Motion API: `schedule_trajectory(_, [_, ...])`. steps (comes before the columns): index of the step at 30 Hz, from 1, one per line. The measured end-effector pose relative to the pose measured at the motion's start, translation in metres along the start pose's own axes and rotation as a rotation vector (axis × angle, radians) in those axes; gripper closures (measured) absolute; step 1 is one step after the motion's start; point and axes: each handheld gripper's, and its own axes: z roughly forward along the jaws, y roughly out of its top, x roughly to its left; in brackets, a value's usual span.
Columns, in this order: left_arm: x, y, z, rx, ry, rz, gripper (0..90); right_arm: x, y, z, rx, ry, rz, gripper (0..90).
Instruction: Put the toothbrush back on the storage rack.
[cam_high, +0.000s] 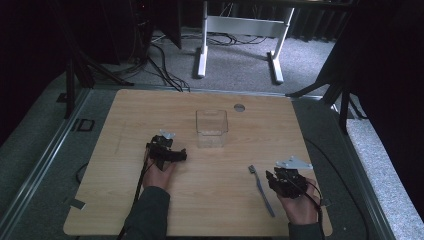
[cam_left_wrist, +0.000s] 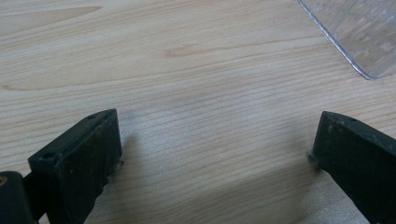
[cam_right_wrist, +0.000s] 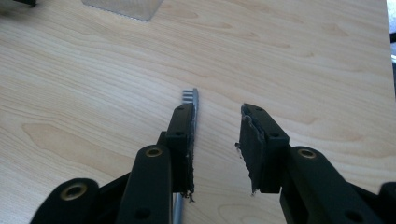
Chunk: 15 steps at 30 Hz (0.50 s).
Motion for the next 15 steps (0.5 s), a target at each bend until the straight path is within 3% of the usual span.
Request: schedule_trajectory(15, [0.0, 0.0, 0.0, 0.0, 0.0, 0.0, 1.5, 0.006, 0.013, 0.008, 0.069, 0.014, -0.038, 70.2])
